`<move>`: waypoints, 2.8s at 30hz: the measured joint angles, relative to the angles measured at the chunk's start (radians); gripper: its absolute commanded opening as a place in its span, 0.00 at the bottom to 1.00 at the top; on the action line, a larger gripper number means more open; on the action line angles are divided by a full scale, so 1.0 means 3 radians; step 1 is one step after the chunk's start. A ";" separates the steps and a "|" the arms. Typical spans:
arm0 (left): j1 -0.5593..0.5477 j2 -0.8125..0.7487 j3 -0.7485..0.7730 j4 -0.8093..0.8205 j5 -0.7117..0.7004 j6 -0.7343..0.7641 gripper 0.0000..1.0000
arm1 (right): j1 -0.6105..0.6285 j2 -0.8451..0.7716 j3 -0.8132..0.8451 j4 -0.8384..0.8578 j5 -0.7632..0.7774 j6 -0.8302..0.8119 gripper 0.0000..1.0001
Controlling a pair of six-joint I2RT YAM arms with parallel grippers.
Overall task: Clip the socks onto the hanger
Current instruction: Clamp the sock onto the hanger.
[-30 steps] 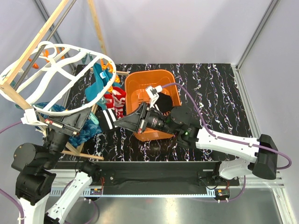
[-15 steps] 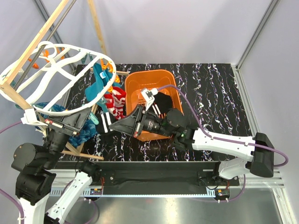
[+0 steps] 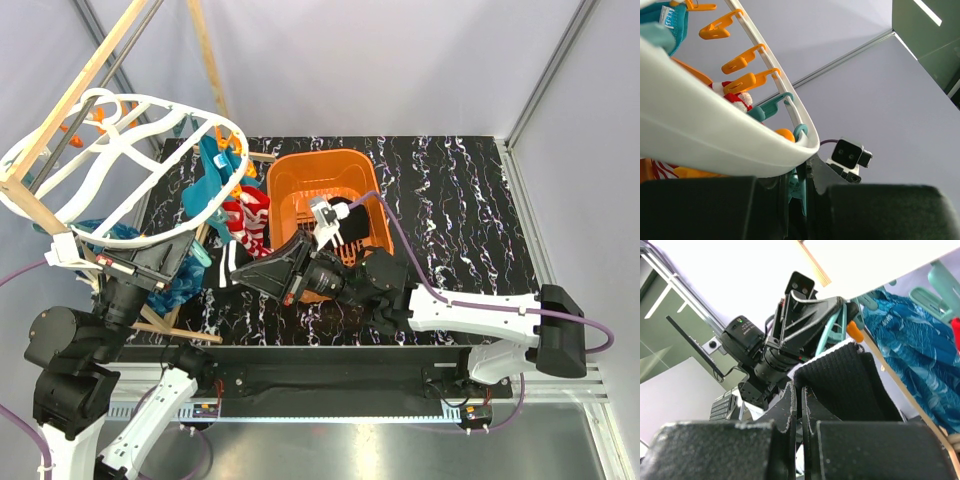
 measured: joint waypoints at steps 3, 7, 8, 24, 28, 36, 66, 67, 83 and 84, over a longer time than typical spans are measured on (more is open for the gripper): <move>0.0000 0.0000 0.0000 0.0000 0.0000 -0.0003 0.00 | 0.0000 0.0037 0.0000 0.0114 0.0003 -0.0031 0.00; 0.0000 0.0000 0.0000 0.0000 0.0000 -0.0019 0.00 | 0.0005 0.0139 0.0000 0.0252 0.0001 -0.0065 0.00; 0.0000 0.0000 0.0000 0.0000 0.0000 -0.0024 0.00 | 0.0006 0.0169 0.0000 0.0281 0.0001 -0.0075 0.00; 0.0000 -0.0001 0.0000 0.0000 0.0000 -0.0052 0.00 | 0.0018 0.0378 0.0000 0.0563 0.0001 -0.0252 0.00; 0.0000 -0.0001 0.0001 0.0000 0.0000 -0.0055 0.00 | 0.0022 0.0376 0.0000 0.0584 0.0000 -0.0278 0.00; 0.0000 -0.0001 0.0001 0.0000 0.0000 -0.0055 0.00 | 0.0031 0.0365 0.0000 0.0608 -0.0004 -0.0298 0.00; -0.0015 -0.0310 -0.0014 -0.0128 0.0023 0.0008 0.75 | 0.0025 0.0267 0.0079 -0.0103 0.0472 -0.0622 0.00; -0.0015 -0.0345 -0.0025 -0.0127 0.0024 0.0019 0.74 | 0.0014 0.0245 0.0127 -0.0249 0.0535 -0.0651 0.00; -0.0015 -0.0490 0.0140 -0.0334 0.0145 0.0607 0.55 | -0.1066 0.0273 0.1076 -0.1879 0.0153 -0.0987 0.08; -0.0015 -0.0464 0.0240 -0.0430 0.0045 0.0647 0.54 | -0.1110 0.0303 0.1157 -0.1951 0.0089 -0.1007 0.09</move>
